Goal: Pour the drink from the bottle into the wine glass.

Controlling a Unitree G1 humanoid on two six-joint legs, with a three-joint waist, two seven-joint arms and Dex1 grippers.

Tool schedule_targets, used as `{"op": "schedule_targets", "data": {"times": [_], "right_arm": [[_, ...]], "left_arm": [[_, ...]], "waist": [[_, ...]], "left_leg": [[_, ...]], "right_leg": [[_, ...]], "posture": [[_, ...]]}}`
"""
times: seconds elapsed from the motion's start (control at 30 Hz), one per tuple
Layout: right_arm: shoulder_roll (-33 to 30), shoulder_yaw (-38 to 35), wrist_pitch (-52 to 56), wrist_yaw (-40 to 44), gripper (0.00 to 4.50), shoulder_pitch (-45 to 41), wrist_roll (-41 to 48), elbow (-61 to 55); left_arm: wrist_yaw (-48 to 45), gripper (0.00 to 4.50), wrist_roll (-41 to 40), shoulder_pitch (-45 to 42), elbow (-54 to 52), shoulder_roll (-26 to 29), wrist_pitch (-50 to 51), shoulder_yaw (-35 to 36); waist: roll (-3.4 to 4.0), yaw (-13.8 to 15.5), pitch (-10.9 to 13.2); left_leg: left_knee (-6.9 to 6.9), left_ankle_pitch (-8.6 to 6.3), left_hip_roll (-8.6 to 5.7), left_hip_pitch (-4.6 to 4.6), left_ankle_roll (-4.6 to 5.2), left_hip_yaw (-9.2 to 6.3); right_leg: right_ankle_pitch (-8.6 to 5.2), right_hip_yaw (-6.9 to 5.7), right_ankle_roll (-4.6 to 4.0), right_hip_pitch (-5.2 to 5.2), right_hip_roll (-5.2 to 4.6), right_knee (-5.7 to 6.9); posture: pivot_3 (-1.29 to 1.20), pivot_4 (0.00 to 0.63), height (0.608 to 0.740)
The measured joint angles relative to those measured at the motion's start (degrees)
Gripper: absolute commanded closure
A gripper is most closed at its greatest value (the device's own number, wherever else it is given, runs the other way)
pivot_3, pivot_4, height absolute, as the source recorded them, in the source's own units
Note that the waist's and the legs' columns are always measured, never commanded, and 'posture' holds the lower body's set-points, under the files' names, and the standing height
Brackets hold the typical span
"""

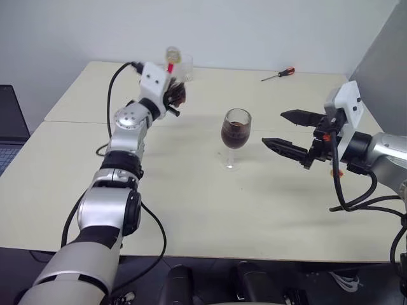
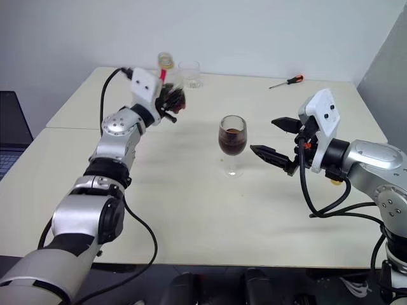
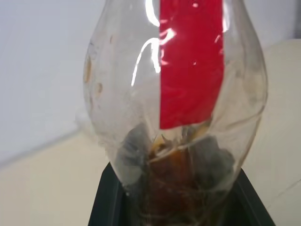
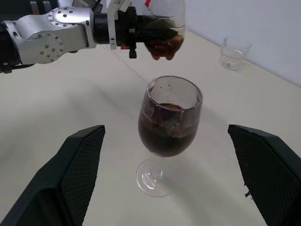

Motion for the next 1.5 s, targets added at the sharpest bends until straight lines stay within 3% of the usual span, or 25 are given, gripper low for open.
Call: {"op": "schedule_targets", "data": {"times": [0.23, 0.37, 0.73, 1.07, 1.5], "right_arm": [[0.21, 0.02, -0.88, -0.10, 0.00, 2.10, -2.11, 1.70], [0.28, 0.17, -0.93, 0.23, 0.00, 1.54, -2.14, 1.95], [0.28, 1.90, -1.02, 2.08, 0.00, -0.54, -3.81, 3.71], [0.40, 2.39, -1.05, 3.98, 0.00, -1.14, -3.96, 4.45], [-0.74, 3.27, -2.24, 8.72, 0.00, -1.85, -6.28, 7.31]], "left_arm": [[10.78, 3.57, -1.70, 15.59, -13.80, -1.46, 11.94, 4.05], [14.76, 3.57, -1.48, 19.02, -19.18, -1.95, 16.32, 4.08], [18.57, 0.03, -1.46, 21.80, -26.35, -2.13, 21.56, 4.54], [17.86, 0.01, -1.82, 22.40, -34.10, 0.01, 27.16, 4.91], [-0.23, 0.01, -8.29, 23.76, -50.91, 14.52, 43.29, 4.70]], "waist": [[0.00, 0.15, -0.01], [-0.01, 0.26, -0.01], [-0.01, 0.26, -0.02], [-0.01, 0.23, -0.02], [0.00, 0.09, -0.01]], "left_leg": [[0.01, 0.00, 0.03, -0.01, -0.01, -0.13], [0.04, 0.00, 0.01, -0.03, -0.01, -0.22], [0.02, 0.00, -0.09, -0.02, -0.01, -0.25], [0.00, 0.00, -0.08, -0.02, -0.01, -0.27], [-0.01, 0.00, 0.00, 0.00, 0.00, -0.30]], "right_leg": [[0.00, -0.08, -0.01, 0.03, -0.09, 0.03], [0.00, -0.16, 0.00, 0.08, -0.14, 0.01], [0.00, -0.18, -0.01, 0.10, -0.14, -0.01], [0.00, -0.19, 0.00, 0.10, -0.13, -0.02], [-0.01, -0.23, -0.01, 0.10, -0.12, -0.06]], "posture": [[0.00, 0.150, 0.740], [0.00, 0.150, 0.740], [0.00, 0.150, 0.740], [0.00, 0.150, 0.740], [0.00, 0.150, 0.740]]}}
